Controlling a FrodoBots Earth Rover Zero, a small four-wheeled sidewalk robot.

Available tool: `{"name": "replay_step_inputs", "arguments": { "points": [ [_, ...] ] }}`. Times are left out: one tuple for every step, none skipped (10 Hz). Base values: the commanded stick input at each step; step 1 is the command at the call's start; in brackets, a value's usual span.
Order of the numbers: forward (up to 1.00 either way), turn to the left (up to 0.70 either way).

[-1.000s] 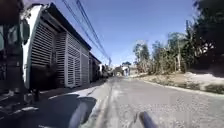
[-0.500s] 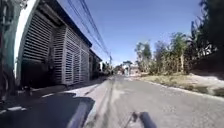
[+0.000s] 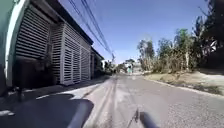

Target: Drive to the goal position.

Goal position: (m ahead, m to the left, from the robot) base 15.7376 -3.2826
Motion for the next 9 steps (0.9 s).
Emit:
{"name": "replay_step_inputs", "arguments": {
  "points": [
    [0.70, 0.00],
    [0.70, 0.00],
    [0.70, 0.00],
    [0.70, 0.00],
    [0.70, 0.00],
    [0.70, 0.00],
    [0.70, -0.25],
    [0.70, -0.35],
    [0.70, -0.35]
  ]
}}
